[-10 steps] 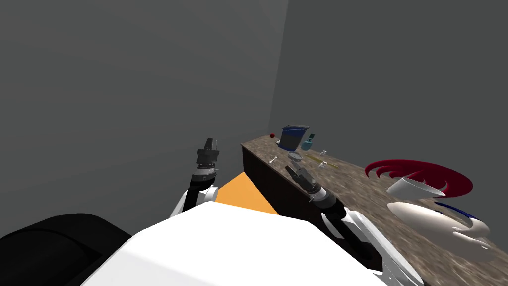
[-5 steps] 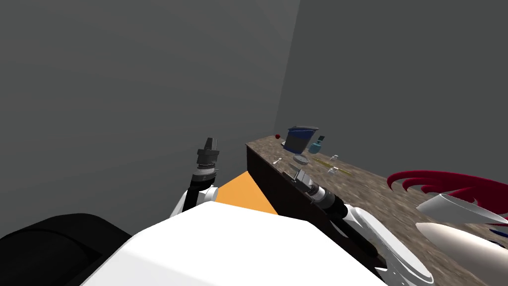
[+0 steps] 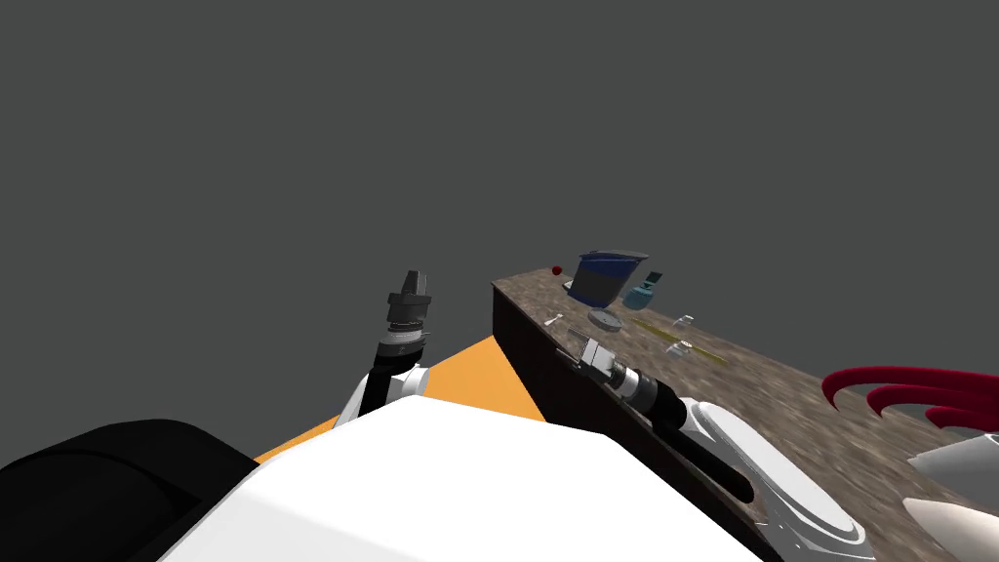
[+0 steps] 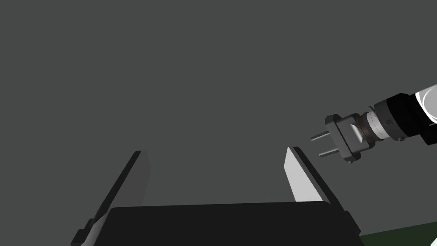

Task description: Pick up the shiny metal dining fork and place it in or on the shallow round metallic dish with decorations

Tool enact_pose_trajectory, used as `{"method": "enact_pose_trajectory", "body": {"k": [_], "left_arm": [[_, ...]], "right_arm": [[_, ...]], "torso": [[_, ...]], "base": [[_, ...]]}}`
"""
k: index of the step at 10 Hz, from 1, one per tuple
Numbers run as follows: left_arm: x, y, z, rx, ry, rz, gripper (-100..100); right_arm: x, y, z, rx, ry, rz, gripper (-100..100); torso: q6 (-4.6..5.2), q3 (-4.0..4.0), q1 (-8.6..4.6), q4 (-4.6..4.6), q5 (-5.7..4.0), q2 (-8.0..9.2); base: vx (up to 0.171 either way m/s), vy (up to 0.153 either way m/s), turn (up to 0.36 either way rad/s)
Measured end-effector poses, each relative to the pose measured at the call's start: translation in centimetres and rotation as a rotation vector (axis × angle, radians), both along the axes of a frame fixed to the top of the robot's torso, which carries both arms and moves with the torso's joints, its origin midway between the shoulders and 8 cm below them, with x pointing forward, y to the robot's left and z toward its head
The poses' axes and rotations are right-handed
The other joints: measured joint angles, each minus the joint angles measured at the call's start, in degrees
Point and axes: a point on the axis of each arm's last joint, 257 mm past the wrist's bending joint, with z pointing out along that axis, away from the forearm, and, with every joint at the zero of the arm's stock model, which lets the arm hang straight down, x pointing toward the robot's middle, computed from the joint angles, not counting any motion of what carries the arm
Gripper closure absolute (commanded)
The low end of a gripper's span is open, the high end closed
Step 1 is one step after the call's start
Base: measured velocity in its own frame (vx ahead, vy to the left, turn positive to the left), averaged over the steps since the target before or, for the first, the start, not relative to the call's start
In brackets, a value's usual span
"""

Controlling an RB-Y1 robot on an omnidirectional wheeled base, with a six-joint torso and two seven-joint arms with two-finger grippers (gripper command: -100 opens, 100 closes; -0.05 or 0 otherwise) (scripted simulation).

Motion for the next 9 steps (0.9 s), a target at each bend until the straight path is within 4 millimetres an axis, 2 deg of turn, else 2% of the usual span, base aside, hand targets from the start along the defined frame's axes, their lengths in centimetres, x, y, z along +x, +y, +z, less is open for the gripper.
{"method": "enact_pose_trajectory", "body": {"k": [4, 9], "left_arm": [[0.0, 0.0, 0.0, 0.000, 0.000, 0.000, 0], [0.0, 0.0, 0.0, 0.000, 0.000, 0.000, 0]], "right_arm": [[-0.1, -1.9, -3.6, -0.201, 0.001, 0.031, -100], [-0.5, -5.7, -7.8, -0.453, 0.012, 0.076, -100]], "torso": [[0.00, -0.03, 0.01, -0.01, 0.00, -0.04], [-0.03, -0.07, 0.03, -0.03, 0.01, -0.12]], "base": [[0.008, -0.017, 0.174], [0.018, -0.015, 0.175]]}}
